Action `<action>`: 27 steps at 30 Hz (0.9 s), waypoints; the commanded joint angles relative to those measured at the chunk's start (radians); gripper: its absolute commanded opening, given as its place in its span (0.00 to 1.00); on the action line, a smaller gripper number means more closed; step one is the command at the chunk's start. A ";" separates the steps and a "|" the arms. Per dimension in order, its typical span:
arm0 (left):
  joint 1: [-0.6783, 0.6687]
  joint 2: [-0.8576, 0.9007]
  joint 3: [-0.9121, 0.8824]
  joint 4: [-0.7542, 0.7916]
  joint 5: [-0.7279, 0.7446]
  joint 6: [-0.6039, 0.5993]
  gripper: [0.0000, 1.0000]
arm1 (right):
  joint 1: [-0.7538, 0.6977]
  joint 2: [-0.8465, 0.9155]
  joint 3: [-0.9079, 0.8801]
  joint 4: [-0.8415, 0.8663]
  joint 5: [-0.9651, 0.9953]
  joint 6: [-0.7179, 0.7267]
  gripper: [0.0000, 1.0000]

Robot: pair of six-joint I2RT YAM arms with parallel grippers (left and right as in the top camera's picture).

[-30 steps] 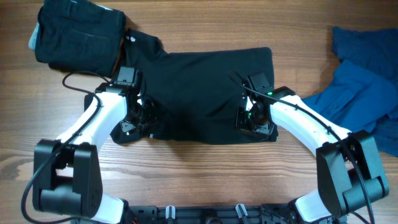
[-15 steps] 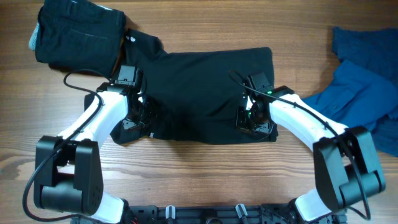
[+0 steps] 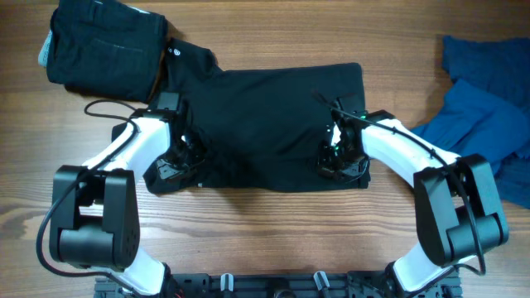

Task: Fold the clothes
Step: 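Grasp the shirt's lower hem corners with both grippers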

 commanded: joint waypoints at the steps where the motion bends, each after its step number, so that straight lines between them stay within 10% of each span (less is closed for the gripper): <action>1: 0.082 0.049 -0.011 -0.048 -0.039 -0.016 0.04 | -0.082 0.065 -0.021 -0.005 0.120 0.003 0.04; 27: 0.185 -0.064 0.096 -0.208 -0.035 0.003 0.04 | -0.128 -0.069 0.009 -0.133 0.142 -0.008 0.05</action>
